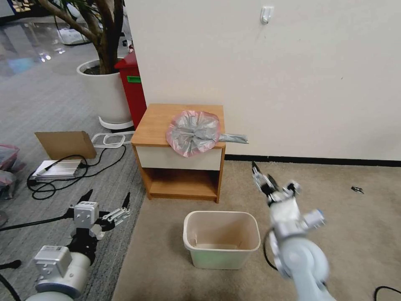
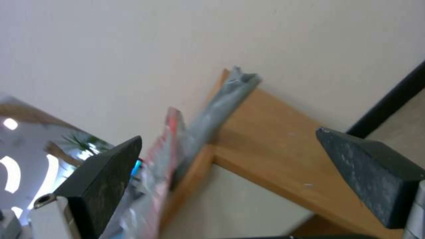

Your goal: Pick up the garbage bag from the table and place it over the trash can.

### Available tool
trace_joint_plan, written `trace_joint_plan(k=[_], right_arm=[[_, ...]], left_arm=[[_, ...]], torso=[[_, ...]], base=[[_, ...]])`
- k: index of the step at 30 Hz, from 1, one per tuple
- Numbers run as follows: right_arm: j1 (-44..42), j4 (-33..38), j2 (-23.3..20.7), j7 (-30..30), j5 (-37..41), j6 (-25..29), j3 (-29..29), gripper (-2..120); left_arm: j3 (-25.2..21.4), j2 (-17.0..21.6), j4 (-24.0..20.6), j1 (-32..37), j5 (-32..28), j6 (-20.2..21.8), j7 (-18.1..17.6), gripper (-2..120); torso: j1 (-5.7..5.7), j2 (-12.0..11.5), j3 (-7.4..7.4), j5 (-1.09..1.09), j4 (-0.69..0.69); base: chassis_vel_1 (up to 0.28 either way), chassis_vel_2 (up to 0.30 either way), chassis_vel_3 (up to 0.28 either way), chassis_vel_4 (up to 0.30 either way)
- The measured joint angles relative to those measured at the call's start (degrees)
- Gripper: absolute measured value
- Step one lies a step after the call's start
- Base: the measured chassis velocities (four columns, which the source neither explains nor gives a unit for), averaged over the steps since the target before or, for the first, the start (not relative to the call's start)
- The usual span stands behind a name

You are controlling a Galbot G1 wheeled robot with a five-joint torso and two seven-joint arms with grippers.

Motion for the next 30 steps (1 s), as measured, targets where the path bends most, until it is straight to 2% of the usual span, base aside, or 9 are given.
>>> trace_joint_plan(k=[9, 19, 22, 23, 26, 27, 30], right_arm=[[10.42, -10.12, 1.89, 0.35, 11.00, 2.36, -1.03, 100], [17.65, -19.61, 3.20, -1.17, 10.82, 2.77, -1.98, 99], [20.41, -23.23, 3.67, -1.67, 10.38, 3.21, -1.67, 88], [20.41, -23.23, 3.67, -1.67, 10.38, 3.21, -1.67, 88], [21.88, -24.68, 3.66, -1.86, 10.20, 3.52, -1.17, 75], [21.88, -24.68, 3.66, -1.86, 10.20, 3.52, -1.17, 75], [22.24, -24.77, 3.67, -1.86, 10.16, 3.56, -1.09, 60]], left_arm=[[-0.66, -1.33, -0.04, 2.11, 0.14, -0.30, 0.02, 100], [-0.64, -1.94, -0.04, 2.35, 0.29, -0.51, 0.26, 100], [-0.73, -1.92, -0.04, 2.33, 0.31, -0.59, 0.38, 100], [-0.73, -1.92, -0.04, 2.33, 0.31, -0.59, 0.38, 100], [-0.74, -2.04, -0.04, 2.50, 0.41, -0.83, 0.84, 100], [-0.74, -2.04, -0.04, 2.50, 0.41, -0.83, 0.84, 100], [-0.53, -2.52, -0.04, 2.61, 0.62, -1.02, 1.78, 100]], torso=[[0.00, 0.00, 0.00, 0.00, 0.00], [0.00, 0.00, 0.00, 0.00, -0.01], [0.00, -0.01, 0.00, 0.00, 0.00], [0.00, -0.01, 0.00, 0.00, 0.00], [0.00, 0.00, 0.00, 0.00, -0.01], [0.00, 0.00, 0.00, 0.00, -0.01], [0.00, -0.01, 0.00, 0.00, -0.01]], base=[[0.000, 0.000, 0.000, 0.000], [0.000, 0.000, 0.000, 0.000], [0.000, 0.000, 0.000, 0.000], [0.000, 0.000, 0.000, 0.000], [0.000, 0.000, 0.000, 0.000], [0.000, 0.000, 0.000, 0.000], [0.000, 0.000, 0.000, 0.000]])
